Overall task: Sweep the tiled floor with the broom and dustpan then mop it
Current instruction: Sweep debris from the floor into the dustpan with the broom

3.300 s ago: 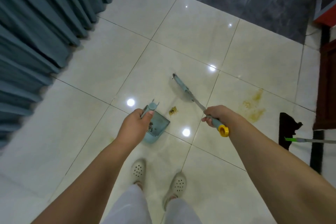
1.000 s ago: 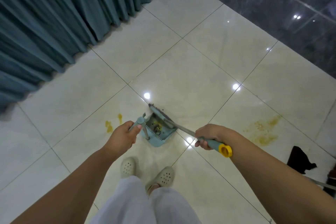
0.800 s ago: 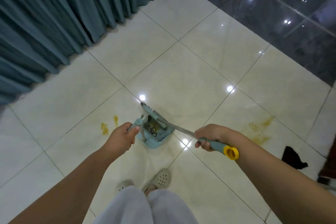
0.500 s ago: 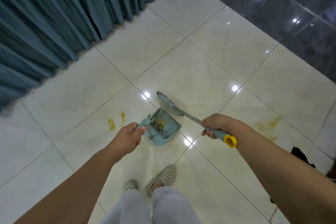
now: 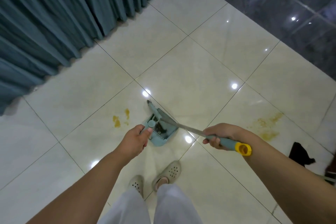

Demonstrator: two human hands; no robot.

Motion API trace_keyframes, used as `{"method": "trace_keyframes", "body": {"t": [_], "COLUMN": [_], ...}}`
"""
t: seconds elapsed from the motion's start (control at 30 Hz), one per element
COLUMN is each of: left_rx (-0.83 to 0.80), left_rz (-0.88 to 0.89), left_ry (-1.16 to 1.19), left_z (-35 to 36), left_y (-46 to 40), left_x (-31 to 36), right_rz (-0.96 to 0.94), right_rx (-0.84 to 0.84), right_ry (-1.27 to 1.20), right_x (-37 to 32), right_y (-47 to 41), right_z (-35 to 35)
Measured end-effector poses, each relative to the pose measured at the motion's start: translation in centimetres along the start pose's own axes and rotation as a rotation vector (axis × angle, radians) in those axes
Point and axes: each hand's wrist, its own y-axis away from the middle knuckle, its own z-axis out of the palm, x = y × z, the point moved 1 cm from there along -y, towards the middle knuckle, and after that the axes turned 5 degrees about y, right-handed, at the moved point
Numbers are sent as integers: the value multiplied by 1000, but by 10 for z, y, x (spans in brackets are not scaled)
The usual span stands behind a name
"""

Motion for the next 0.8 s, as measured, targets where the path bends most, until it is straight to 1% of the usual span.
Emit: {"method": "trace_keyframes", "body": {"t": [0.1, 0.23, 0.37, 0.47, 0.63, 0.8], "left_rx": [12, 39, 71, 103, 110, 93], "left_rz": [-6, -13, -17, -17, 1, 16], "left_ry": [18, 53, 106, 134, 149, 137], "left_z": [-7, -18, -25, -29, -30, -35], "left_y": [5, 14, 21, 26, 35, 39], "left_x": [-2, -10, -24, -34, -48, -58], "right_rz": [-54, -110, -157, -162, -97, -18], "right_rx": [66, 171, 219, 248, 299, 338], "right_ry": [116, 309, 361, 396, 540, 522], "right_x": [-8, -40, -75, -88, -62, -2], "right_y": [7, -5, -41, -69, -93, -87], "right_z": [12, 32, 54, 72, 85, 82]}}
